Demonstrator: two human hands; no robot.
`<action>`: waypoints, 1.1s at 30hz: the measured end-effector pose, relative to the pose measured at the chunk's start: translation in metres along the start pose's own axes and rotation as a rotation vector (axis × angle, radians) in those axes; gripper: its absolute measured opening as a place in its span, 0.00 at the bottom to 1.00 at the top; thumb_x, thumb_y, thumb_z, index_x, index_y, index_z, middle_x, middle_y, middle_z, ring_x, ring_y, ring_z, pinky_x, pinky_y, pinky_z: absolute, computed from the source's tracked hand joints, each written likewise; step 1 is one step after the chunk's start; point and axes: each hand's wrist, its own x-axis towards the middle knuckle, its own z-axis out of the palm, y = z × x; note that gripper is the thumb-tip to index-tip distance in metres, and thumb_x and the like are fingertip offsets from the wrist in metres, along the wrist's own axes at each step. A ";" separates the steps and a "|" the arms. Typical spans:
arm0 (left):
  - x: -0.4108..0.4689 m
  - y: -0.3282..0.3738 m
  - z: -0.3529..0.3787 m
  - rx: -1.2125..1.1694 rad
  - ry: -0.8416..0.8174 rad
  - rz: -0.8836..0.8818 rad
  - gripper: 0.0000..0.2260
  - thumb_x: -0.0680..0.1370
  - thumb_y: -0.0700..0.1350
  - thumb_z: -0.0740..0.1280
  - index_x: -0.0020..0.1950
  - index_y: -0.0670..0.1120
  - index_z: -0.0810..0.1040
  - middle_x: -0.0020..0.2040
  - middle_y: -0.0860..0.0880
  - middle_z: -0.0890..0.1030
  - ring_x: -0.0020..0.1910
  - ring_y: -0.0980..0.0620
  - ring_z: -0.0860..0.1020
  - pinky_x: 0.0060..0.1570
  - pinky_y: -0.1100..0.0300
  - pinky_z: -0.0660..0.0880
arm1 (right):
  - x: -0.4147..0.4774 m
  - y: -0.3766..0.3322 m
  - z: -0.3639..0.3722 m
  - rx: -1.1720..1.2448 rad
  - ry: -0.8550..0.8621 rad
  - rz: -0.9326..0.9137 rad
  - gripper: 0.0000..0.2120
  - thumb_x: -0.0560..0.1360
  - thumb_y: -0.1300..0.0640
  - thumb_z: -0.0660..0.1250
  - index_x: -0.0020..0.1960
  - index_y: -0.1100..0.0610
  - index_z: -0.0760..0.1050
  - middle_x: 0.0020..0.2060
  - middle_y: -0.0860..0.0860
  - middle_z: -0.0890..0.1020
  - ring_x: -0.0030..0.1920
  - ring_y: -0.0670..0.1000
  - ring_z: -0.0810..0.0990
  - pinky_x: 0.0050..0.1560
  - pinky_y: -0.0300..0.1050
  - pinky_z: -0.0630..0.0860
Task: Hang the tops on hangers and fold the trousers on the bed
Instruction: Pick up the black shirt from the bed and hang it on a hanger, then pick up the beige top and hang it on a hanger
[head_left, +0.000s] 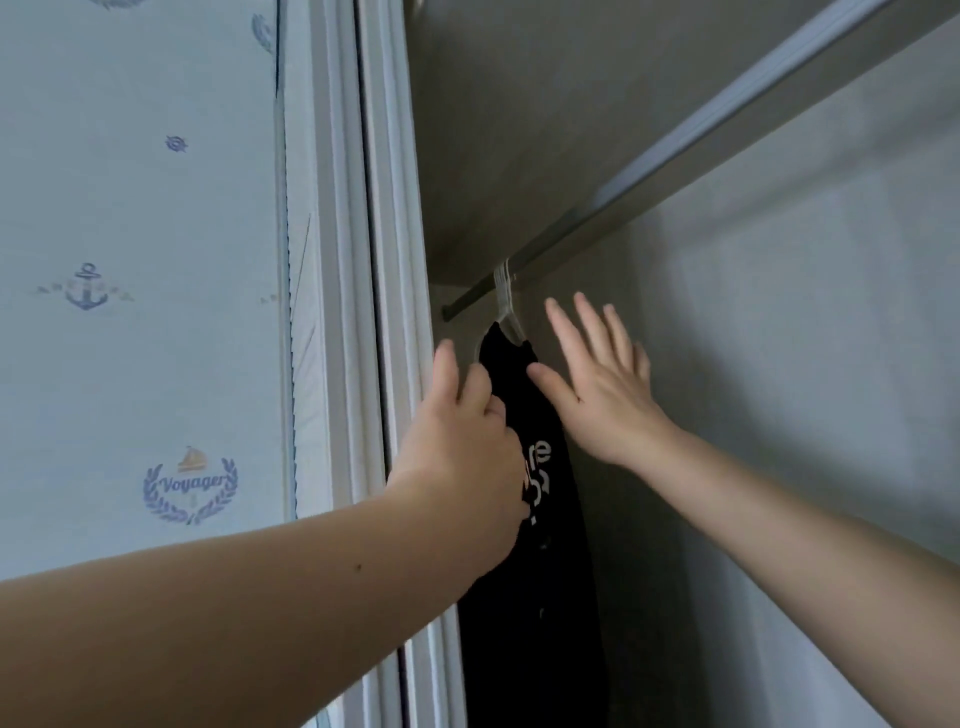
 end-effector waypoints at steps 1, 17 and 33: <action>-0.014 -0.006 0.000 -0.014 0.059 0.008 0.38 0.81 0.69 0.46 0.81 0.44 0.54 0.82 0.40 0.53 0.80 0.34 0.42 0.69 0.28 0.33 | -0.006 -0.007 -0.007 -0.032 0.013 -0.014 0.33 0.79 0.30 0.42 0.80 0.38 0.37 0.80 0.42 0.37 0.80 0.50 0.33 0.76 0.65 0.40; -0.332 -0.195 -0.018 -0.110 0.090 -0.150 0.37 0.72 0.70 0.26 0.76 0.53 0.22 0.78 0.47 0.27 0.76 0.40 0.25 0.72 0.34 0.29 | -0.077 -0.306 -0.079 0.006 -0.004 -0.166 0.36 0.77 0.27 0.39 0.79 0.39 0.31 0.80 0.44 0.34 0.80 0.53 0.32 0.75 0.65 0.35; -0.791 -0.413 -0.042 0.120 -0.416 -0.482 0.37 0.79 0.70 0.41 0.82 0.53 0.36 0.83 0.48 0.40 0.81 0.41 0.41 0.78 0.36 0.43 | -0.213 -0.813 -0.075 0.656 -0.232 -0.769 0.35 0.77 0.30 0.41 0.81 0.41 0.43 0.82 0.43 0.43 0.81 0.49 0.38 0.79 0.59 0.38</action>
